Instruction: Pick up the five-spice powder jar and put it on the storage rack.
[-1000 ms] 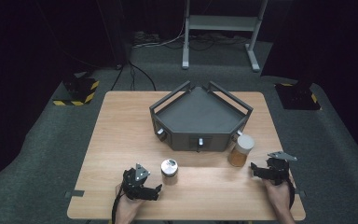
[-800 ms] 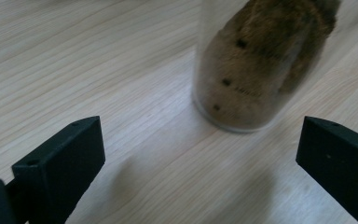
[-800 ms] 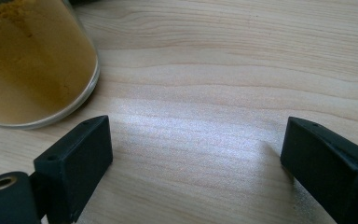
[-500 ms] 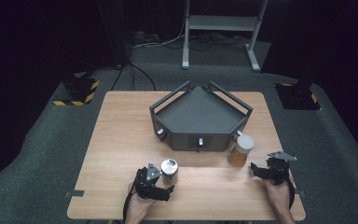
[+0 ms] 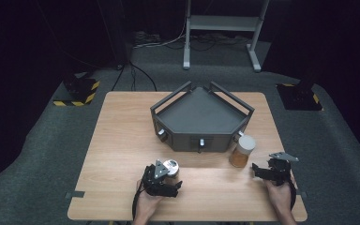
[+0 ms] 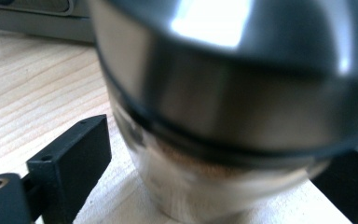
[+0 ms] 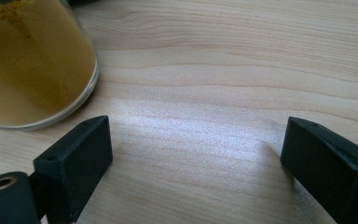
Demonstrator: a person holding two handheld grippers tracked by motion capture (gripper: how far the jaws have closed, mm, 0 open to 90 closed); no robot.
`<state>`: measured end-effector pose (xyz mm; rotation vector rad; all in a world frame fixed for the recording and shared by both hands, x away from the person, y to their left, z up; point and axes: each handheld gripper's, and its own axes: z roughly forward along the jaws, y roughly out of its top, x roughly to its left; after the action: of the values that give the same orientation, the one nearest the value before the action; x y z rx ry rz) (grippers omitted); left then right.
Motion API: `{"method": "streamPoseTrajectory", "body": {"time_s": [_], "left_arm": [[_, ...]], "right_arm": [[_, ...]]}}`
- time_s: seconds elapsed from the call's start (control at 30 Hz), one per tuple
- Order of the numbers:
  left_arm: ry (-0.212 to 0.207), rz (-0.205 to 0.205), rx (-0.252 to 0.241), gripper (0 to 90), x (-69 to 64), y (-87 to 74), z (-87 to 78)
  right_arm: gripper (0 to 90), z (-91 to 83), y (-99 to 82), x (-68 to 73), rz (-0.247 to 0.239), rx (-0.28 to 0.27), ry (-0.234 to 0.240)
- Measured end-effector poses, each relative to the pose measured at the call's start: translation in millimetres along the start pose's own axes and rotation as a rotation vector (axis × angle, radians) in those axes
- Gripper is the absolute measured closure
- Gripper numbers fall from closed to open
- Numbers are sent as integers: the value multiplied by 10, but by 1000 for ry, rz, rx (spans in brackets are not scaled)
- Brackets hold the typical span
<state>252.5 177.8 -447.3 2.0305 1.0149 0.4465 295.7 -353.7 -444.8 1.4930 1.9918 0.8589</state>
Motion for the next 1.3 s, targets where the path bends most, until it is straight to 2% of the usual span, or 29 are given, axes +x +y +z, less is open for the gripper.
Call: {"method": "streamPoseTrajectory", "body": {"time_s": [0.43, 1.3], "left_arm": [[26, 6, 5, 123, -87, 46, 75], [51, 5, -1, 311, -133, 63, 109]], "right_arm": [[90, 0, 0, 0, -1, 0, 0], [90, 0, 0, 0, 0, 0, 0]]}}
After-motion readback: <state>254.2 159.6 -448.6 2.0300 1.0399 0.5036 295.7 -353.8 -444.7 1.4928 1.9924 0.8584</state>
